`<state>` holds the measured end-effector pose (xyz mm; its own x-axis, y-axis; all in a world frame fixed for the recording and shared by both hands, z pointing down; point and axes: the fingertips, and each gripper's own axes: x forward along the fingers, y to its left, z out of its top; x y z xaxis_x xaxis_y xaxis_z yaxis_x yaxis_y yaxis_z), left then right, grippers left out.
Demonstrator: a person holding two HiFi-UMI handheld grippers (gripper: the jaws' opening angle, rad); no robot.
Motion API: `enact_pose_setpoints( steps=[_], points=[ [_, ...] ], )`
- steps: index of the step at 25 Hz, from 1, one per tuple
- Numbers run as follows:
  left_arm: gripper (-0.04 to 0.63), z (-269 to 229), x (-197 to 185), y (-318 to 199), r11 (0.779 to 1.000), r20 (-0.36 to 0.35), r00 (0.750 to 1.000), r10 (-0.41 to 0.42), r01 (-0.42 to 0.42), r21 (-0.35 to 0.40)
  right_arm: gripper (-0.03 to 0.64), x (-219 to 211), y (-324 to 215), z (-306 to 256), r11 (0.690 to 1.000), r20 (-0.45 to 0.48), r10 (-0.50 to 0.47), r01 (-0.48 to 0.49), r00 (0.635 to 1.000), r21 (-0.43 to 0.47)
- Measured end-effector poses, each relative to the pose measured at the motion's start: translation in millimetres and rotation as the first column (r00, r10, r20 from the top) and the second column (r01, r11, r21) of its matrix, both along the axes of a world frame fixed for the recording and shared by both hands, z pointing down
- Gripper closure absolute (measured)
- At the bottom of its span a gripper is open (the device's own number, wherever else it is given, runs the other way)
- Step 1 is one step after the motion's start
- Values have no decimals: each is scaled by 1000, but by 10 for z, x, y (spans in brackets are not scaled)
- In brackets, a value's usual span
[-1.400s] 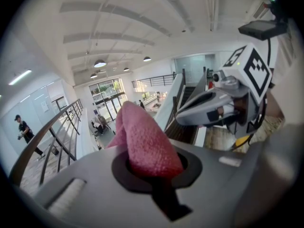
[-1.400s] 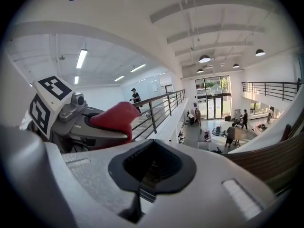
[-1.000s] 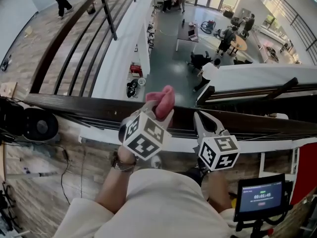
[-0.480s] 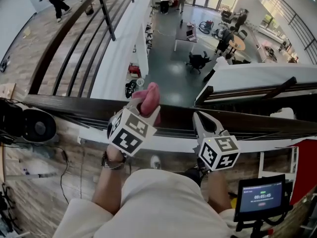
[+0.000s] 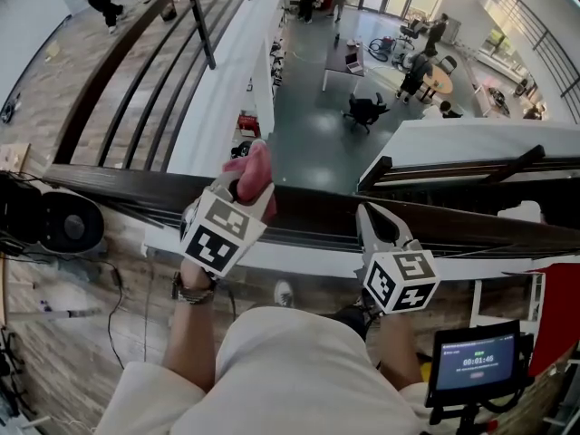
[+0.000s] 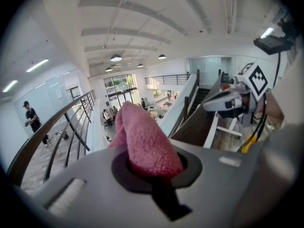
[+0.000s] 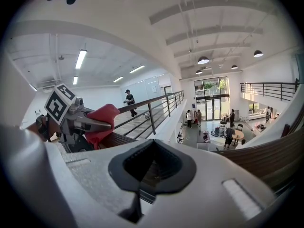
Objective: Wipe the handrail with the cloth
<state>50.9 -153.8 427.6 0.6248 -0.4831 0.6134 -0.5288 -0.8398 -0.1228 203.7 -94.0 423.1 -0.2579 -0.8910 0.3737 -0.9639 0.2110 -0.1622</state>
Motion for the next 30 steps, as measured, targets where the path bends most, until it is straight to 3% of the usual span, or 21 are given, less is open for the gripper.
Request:
enact_pose_setpoints(
  steps=[7,13,22,30],
  points=[
    [563,-1,-231,-94,998,-5,998,-61,61,14,614,-11,-1,7,1000,-10,-3,3,1000,3],
    [563,-32,-335,-117,991,-24,993,-115,116,73,614,-19,-9,-5,1000,-13,-9,9,1000,6],
    [563,-33,-388,-36,988,-60,990,-131,136,74,614,6,20,2,1000,-5,-2,2,1000,9],
    [561,-87,-444,47,976,-121,983,-137,155,151,614,8,28,-22,1000,-14,2,-1,1000,15]
  ],
)
